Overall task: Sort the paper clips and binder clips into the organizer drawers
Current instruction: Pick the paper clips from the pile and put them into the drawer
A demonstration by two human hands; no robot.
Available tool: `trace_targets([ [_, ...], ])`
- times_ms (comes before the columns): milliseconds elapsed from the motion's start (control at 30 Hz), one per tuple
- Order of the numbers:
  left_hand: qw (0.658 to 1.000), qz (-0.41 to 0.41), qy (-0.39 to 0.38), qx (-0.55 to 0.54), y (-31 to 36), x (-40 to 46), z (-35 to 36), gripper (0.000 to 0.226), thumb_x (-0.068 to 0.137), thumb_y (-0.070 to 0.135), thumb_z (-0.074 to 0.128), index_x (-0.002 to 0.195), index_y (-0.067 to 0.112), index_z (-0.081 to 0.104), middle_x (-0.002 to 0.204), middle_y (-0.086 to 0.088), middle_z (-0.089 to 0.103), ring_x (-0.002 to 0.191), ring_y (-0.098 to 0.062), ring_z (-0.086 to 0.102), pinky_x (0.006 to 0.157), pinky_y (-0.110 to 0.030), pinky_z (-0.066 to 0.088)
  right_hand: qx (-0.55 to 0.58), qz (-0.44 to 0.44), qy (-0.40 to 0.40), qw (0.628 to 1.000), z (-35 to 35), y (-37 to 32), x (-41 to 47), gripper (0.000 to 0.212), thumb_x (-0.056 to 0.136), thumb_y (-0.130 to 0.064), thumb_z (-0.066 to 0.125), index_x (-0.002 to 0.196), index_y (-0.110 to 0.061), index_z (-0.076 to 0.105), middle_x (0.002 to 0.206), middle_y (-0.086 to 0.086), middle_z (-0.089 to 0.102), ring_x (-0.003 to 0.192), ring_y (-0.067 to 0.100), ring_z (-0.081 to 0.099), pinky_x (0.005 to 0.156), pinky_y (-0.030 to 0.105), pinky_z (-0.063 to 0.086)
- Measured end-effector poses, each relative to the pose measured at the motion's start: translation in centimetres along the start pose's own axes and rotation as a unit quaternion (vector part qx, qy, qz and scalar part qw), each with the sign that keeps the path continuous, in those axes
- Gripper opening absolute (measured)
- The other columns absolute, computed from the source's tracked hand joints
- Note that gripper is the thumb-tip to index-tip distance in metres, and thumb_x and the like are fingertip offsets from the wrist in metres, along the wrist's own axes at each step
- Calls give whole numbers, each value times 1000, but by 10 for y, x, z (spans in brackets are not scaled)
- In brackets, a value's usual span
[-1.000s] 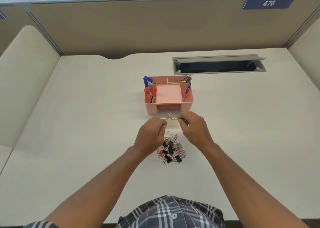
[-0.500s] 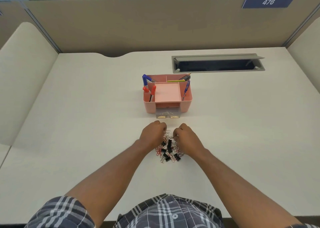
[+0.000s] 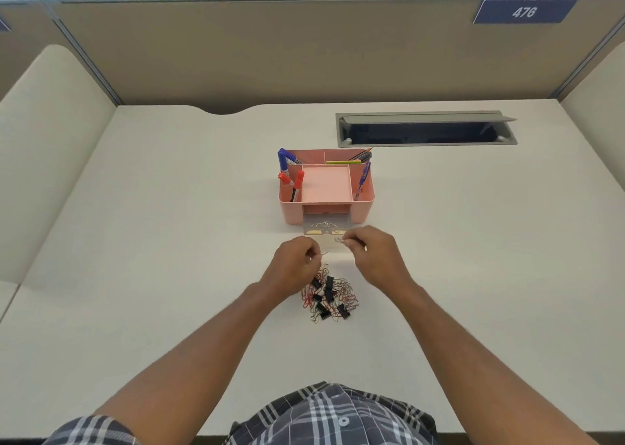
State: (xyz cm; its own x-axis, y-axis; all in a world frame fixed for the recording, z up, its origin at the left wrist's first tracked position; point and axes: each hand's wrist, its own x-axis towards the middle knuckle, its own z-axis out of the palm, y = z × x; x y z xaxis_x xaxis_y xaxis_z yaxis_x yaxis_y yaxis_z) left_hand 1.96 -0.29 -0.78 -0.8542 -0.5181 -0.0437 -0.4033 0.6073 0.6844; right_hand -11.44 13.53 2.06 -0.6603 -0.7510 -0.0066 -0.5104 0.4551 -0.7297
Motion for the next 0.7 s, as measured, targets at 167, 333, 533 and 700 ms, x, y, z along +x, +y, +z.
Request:
trace_targets([
  [167, 990, 60, 129, -26, 19, 14, -17, 8, 87, 7, 63, 83, 15, 62, 76, 3, 62, 67, -15, 55, 61, -28, 48, -40, -54, 57, 996, -8, -17, 26, 18, 93, -11, 55, 97, -12, 73, 94, 1, 71, 85, 18, 61, 75, 32, 51],
  [333, 989, 51, 140, 4, 24, 34, -26, 11, 90, 6, 60, 92, 13, 68, 85, 0, 68, 75, -16, 59, 67, -33, 55, -109, -64, 34, 991, 1, -20, 42, 24, 94, -13, 50, 101, -14, 73, 97, 4, 72, 86, 25, 63, 73, 39, 55],
  [533, 989, 59, 135, -13, 5, 6, -16, 10, 91, 9, 59, 96, 14, 66, 87, 2, 67, 73, -12, 57, 69, -32, 51, -66, -92, 39, 993, 5, -8, 17, 18, 95, -17, 54, 102, -18, 72, 93, -3, 71, 83, 16, 62, 75, 32, 52],
  [700, 999, -14, -22, 48, -24, -20, 8, 20, 95, 14, 55, 113, 14, 66, 105, -2, 63, 95, -19, 60, 85, -32, 49, -143, -3, -138, 980, 35, 10, -5, 24, 97, -27, 53, 110, -18, 71, 104, 2, 69, 96, 24, 62, 82, 36, 51],
])
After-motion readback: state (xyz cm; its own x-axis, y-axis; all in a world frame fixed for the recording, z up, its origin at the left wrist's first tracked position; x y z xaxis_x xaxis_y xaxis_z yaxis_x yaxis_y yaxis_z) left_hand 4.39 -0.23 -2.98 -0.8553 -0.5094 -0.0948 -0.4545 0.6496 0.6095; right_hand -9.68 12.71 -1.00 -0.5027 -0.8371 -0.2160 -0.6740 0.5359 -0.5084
